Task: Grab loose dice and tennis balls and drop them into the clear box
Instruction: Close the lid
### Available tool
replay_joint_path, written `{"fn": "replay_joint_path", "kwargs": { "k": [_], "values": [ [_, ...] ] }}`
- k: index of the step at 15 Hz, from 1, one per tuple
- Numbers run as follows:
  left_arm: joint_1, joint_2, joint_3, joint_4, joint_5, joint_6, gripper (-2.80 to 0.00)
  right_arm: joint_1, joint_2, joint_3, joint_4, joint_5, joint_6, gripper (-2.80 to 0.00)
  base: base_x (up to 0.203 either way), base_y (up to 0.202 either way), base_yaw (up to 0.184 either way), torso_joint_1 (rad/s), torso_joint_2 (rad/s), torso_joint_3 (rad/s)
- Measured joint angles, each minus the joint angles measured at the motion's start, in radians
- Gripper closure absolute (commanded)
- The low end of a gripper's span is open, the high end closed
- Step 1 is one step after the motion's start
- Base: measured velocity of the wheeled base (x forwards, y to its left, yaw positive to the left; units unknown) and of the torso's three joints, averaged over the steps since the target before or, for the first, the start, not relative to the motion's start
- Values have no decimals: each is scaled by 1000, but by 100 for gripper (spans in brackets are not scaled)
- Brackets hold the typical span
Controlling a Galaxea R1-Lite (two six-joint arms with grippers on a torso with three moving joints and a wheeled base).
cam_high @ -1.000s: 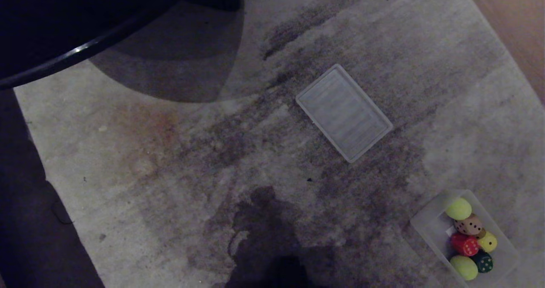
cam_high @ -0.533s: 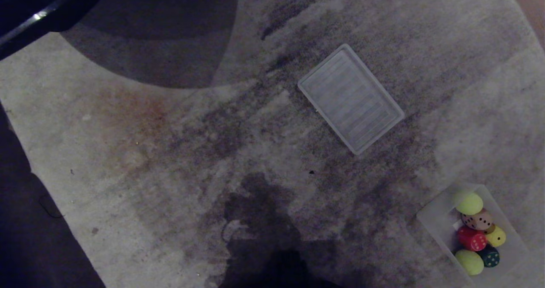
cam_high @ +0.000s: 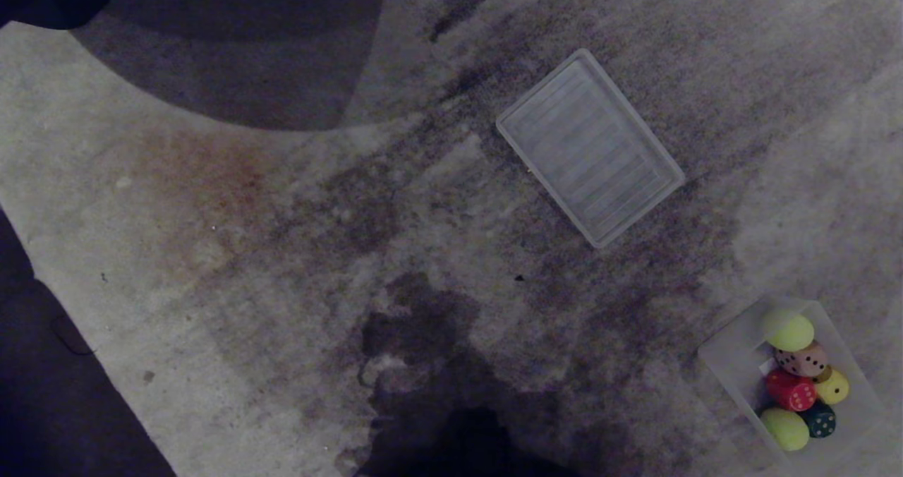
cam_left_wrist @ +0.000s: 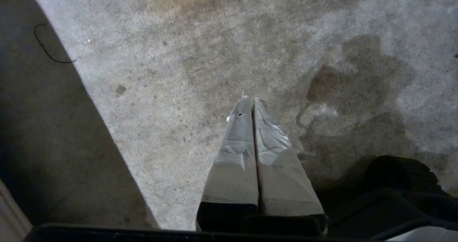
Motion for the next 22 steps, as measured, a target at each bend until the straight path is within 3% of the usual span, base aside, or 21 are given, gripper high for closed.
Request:
{"fn": "replay_joint_path", "kwargs": {
  "k": [3, 6, 11, 13, 16, 18, 19, 22],
  "values": [
    [0, 0, 0, 0, 0, -1, 0, -3, 196, -126, 3, 1, 45, 0, 0, 0, 0, 0, 0, 0],
    [0, 0, 0, 0, 0, 0, 0, -4, 565, -273, -92, -12, 128, 0, 0, 0, 0, 0, 0, 0],
    [0, 0, 0, 0, 0, -1, 0, 12, 1189, -424, -426, -85, 301, 0, 0, 0, 0, 0, 0, 0],
    [0, 0, 0, 0, 0, 0, 0, 38, 1369, -514, -571, -101, 416, 0, 0, 0, 0, 0, 0, 0],
    [0, 0, 0, 0, 0, 0, 0, 126, 1492, -642, -603, -107, 575, 0, 0, 0, 0, 0, 0, 0],
    [0, 0, 0, 0, 0, 0, 0, 145, 1514, -661, -599, -80, 578, 0, 0, 0, 0, 0, 0, 0],
    [0, 0, 0, 0, 0, -1, 0, 149, 1525, -663, -599, -74, 577, -280, 0, 0, 0, 0, 0, 0],
    [0, 0, 0, 0, 0, 0, 0, 152, 1582, -679, -603, -85, 545, -280, 0, 0, 0, 0, 0, 0]
  ]
}}
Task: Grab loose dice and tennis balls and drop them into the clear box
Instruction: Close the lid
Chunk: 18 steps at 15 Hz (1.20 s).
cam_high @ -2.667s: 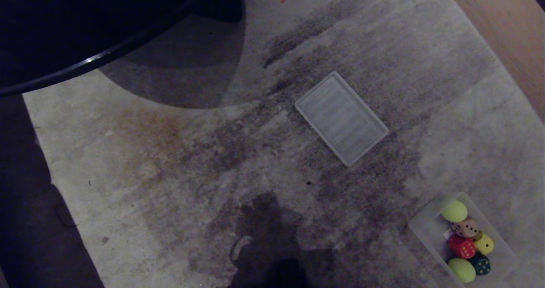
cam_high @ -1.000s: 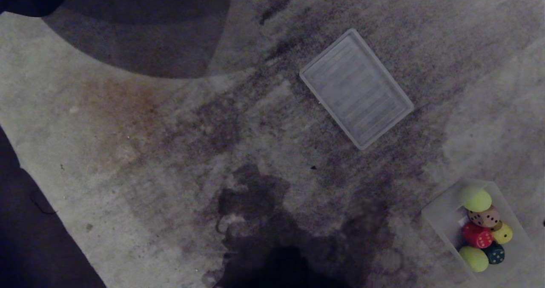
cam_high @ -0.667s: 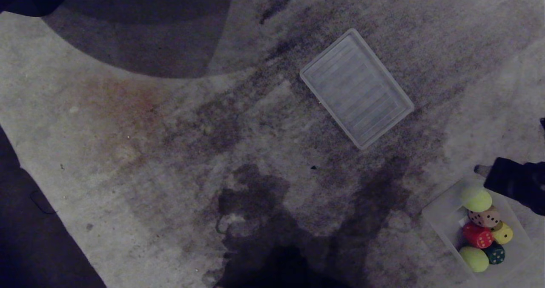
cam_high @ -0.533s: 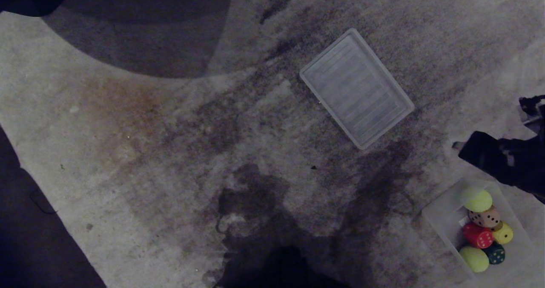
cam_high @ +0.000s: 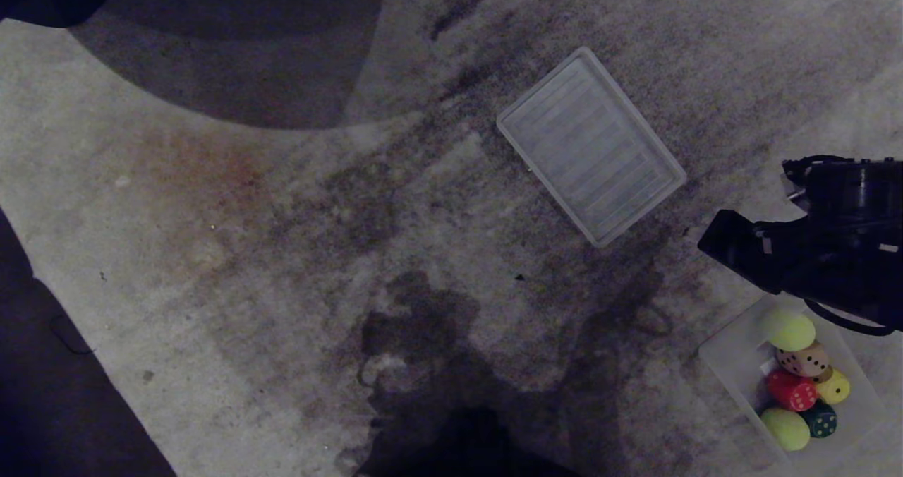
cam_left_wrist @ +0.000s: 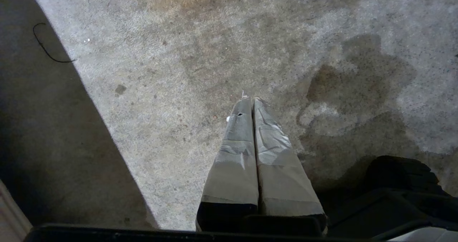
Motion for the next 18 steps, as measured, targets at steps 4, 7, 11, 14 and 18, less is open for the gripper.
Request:
{"fn": "replay_joint_path", "kwargs": {
  "k": [4, 7, 11, 14, 18],
  "values": [
    [0, 0, 0, 0, 0, 0, 0, 11, 73, -24, -2, -9, -3, -280, 0, 0, 0, 0, 0, 0],
    [0, 0, 0, -1, 0, -1, 0, 14, 121, -43, -13, -19, 40, -280, 0, 0, 0, 0, 0, 0],
    [0, 0, 0, -1, 0, 0, 0, 14, 194, -87, -68, -79, 110, -280, 0, 0, 0, 0, 0, 0],
    [0, 0, 0, 0, 0, 0, 0, 16, 261, -151, -127, -120, 136, -280, 0, 0, 0, 0, 0, 0],
    [0, 0, 0, 0, 0, -1, 0, 16, 319, -215, -154, -124, 156, -280, 0, 0, 0, 0, 0, 0]
  ]
}}
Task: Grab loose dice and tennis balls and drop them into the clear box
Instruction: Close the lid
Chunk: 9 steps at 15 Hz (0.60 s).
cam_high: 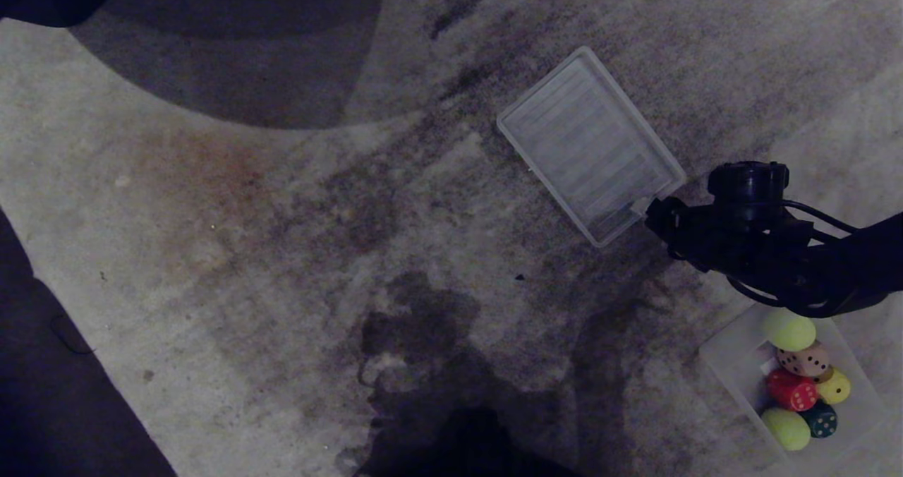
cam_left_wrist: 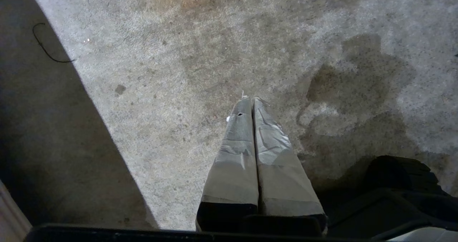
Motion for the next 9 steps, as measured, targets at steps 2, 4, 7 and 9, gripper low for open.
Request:
{"fn": "replay_joint_path", "kwargs": {
  "k": [2, 4, 7, 9],
  "values": [
    [-1, 0, 0, 0, 0, 0, 0, 4, 9, -19, 0, 6, -3, -280, 0, 0, 0, 0, 0, 0],
    [0, 0, 0, 0, 0, 1, 0, 9, 16, -24, 1, 1, -6, 0, 0, 0, 0, 0, 0, 0],
    [0, 0, 0, 0, 0, 0, 0, 12, 32, -25, 4, -10, -60, 0, 0, 0, 0, 0, 0, 0],
    [0, 0, 0, 0, 0, 0, 0, 14, 42, -25, 3, -29, -78, 0, 0, 0, 0, 0, 0, 0]
  ]
}}
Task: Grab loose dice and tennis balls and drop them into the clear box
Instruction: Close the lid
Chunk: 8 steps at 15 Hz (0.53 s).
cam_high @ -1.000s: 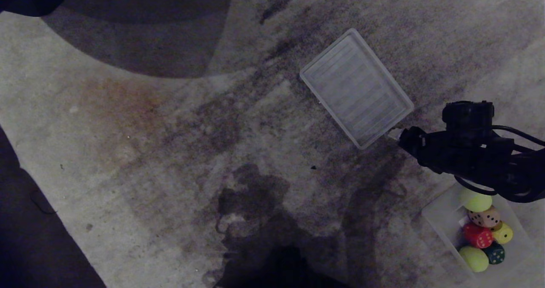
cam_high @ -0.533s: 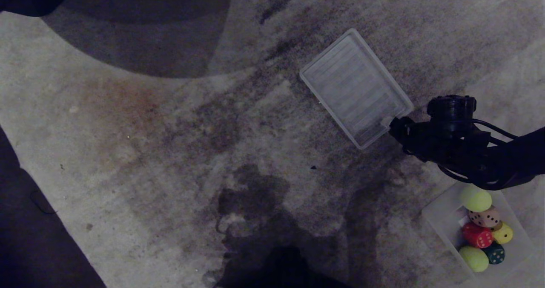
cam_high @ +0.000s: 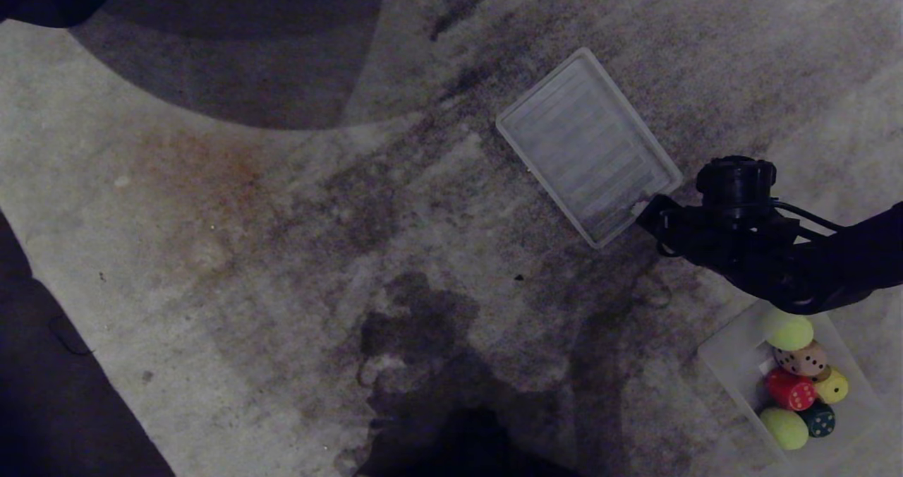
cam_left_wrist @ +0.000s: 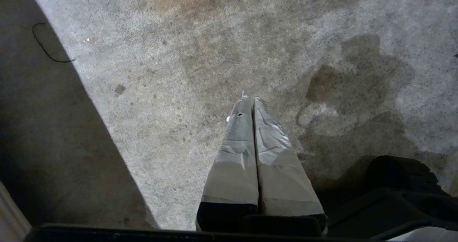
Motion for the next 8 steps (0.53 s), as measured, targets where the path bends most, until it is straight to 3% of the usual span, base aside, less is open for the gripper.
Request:
{"fn": "replay_joint_path", "kwargs": {
  "k": [8],
  "values": [
    [0, 0, 0, 0, 0, 0, 0, 0, -44, 63, 12, -9, -7, 0, 0, 0, 0, 0, 0, 0]
  ]
}}
